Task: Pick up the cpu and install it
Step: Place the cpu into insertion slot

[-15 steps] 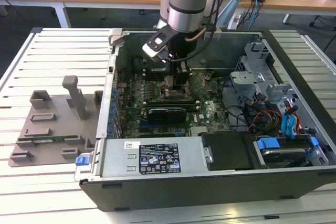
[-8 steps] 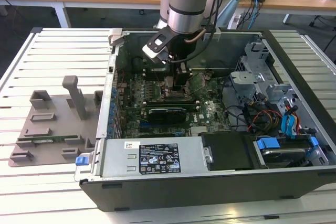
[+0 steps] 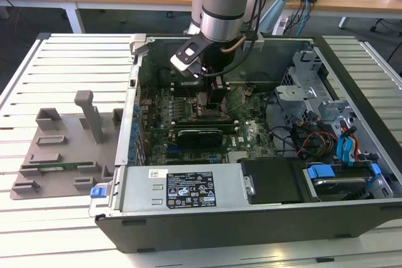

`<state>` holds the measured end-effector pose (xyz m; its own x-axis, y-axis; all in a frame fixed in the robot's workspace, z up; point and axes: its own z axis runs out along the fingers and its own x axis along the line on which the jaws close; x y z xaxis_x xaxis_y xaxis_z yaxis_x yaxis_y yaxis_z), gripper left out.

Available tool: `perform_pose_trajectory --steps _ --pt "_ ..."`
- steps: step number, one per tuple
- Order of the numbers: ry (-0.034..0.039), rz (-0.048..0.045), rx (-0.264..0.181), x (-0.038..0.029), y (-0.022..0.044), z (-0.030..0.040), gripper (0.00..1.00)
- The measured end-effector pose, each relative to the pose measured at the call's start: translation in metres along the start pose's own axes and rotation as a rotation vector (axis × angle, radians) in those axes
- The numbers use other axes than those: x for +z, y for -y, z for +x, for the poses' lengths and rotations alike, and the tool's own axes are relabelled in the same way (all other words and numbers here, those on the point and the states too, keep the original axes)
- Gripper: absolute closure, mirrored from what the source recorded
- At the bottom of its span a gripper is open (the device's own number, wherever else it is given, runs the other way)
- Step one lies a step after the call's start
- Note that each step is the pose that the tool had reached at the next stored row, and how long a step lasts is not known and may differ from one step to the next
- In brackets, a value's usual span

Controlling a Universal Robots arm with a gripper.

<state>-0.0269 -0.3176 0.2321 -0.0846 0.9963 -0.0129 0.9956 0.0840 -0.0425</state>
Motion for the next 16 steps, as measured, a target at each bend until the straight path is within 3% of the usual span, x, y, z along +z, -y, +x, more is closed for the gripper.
perform_pose_trajectory --steps 9,12,16 --pt "0.0034 0.0004 0.003 0.0046 -0.0004 0.0030 0.45" --pt "0.0145 0.0017 0.024 0.0063 -0.0006 0.0034 0.45" --pt "0.0158 0.0020 0.035 0.0094 -0.0035 0.0032 0.45"
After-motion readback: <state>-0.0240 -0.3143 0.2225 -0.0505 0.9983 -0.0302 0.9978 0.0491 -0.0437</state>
